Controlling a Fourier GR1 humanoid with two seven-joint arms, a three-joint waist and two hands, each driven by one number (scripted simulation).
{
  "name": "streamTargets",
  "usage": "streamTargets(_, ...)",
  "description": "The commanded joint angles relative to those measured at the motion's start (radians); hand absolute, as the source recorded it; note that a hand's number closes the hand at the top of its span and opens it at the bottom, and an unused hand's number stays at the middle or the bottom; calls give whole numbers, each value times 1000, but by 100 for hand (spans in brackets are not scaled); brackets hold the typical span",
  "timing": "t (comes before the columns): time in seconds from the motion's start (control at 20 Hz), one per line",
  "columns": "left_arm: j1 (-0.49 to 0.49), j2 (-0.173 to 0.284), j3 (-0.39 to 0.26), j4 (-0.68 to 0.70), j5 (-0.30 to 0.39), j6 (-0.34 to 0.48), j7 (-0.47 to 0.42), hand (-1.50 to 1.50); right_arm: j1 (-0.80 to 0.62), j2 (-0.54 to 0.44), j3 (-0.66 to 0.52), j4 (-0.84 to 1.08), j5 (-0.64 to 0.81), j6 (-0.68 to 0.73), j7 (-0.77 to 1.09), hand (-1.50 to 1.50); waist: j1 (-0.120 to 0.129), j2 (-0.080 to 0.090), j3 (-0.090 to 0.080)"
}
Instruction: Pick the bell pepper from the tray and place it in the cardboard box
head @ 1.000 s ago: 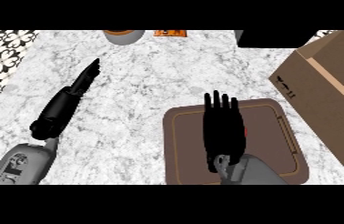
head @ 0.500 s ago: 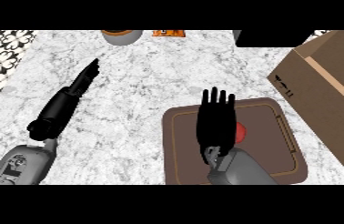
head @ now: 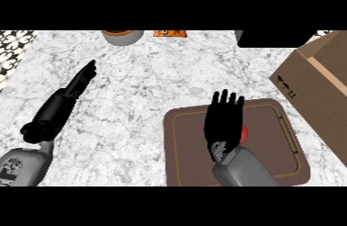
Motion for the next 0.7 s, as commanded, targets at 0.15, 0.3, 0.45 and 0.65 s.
streamTargets(0.15,31,-11,38,-36,-20,-47,-2,0,58,31,-13,54,51,-44,43,-150,3,0,0)
streamTargets(0.3,-10,-54,39,-31,-56,-19,35,0,36,32,-61,38,50,-7,26,-150,1,0,0)
streamTargets(0.45,-28,-37,58,-32,-40,-55,76,0,111,6,-51,-33,95,24,30,-150,-4,-1,0)
streamTargets(0.65,25,-69,61,20,-65,-59,-41,0,156,-21,-68,44,148,-66,-23,-150,-3,1,0)
